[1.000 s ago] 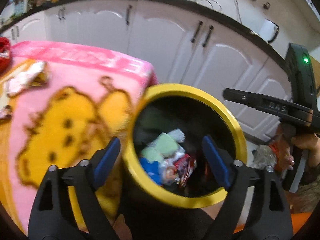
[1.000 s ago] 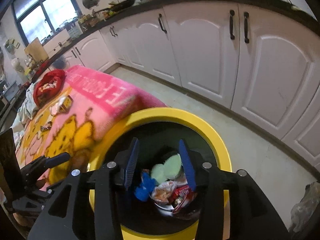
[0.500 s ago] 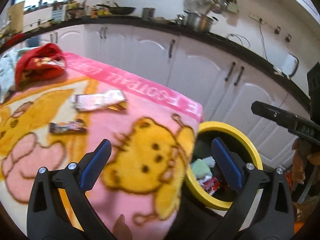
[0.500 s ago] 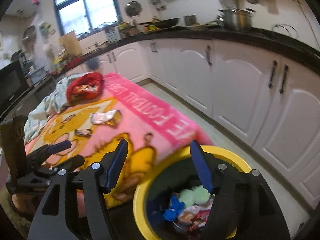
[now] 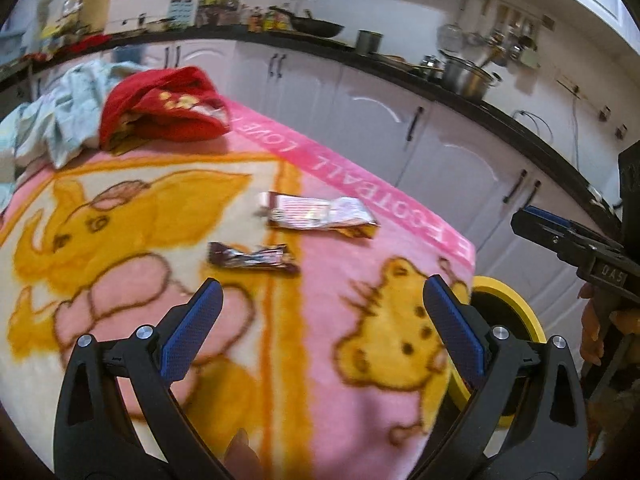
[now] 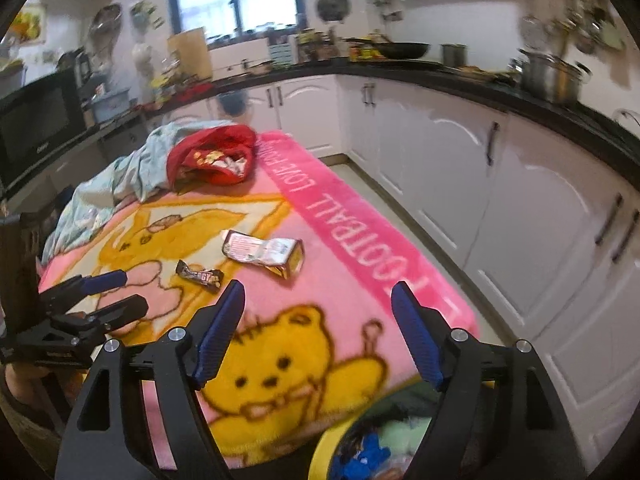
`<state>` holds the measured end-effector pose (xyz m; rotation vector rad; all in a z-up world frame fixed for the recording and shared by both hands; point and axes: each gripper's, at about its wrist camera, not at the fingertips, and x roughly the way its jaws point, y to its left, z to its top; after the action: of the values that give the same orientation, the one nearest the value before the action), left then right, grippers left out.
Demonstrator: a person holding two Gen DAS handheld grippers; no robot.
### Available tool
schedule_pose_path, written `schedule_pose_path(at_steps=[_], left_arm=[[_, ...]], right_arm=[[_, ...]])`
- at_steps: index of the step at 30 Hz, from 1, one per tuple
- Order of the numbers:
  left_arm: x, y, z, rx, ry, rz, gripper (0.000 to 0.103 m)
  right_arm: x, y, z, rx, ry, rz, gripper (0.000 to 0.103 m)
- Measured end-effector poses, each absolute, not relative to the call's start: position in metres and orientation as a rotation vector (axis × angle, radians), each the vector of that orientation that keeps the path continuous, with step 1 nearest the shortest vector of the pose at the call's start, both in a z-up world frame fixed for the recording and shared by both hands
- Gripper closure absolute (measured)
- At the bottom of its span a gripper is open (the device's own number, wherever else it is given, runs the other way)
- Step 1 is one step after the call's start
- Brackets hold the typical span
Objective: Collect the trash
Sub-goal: 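Move both tools back toward the white packet and brown chocolate wrapper, then grasp the brown chocolate wrapper with the left tool while the right tool grasps the white packet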
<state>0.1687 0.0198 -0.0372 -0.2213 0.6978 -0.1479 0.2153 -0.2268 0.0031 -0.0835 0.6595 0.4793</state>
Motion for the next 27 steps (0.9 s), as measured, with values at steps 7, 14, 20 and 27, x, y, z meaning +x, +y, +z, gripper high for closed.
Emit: schedule_pose_path(at_steps=[7,14,20,27], left_arm=[[0.18,0.055,-0.047,-0.324,0.729,-0.102,0.014],[0.2,0.082,-0.065,-0.449,0.791,-0.077,0.031],[0.224,0.088,-0.081,-0.532,0.853,-0.095,0.047],[0.248,0.084,-0.096,-0.545,0.905,-0.069,0.054]], right_arm=[[0.255,-0.173,-0.007,-0.282,0.668,0.588,0.018],[0.297,-0.13,-0.037,-0.504,0.737,0.655,0.018],[0.328,-0.105,-0.061,-0.632,0.792,0.692,0.018],[0.34,-0.079,-0.077,-0.748,0.819,0.77,0.018]])
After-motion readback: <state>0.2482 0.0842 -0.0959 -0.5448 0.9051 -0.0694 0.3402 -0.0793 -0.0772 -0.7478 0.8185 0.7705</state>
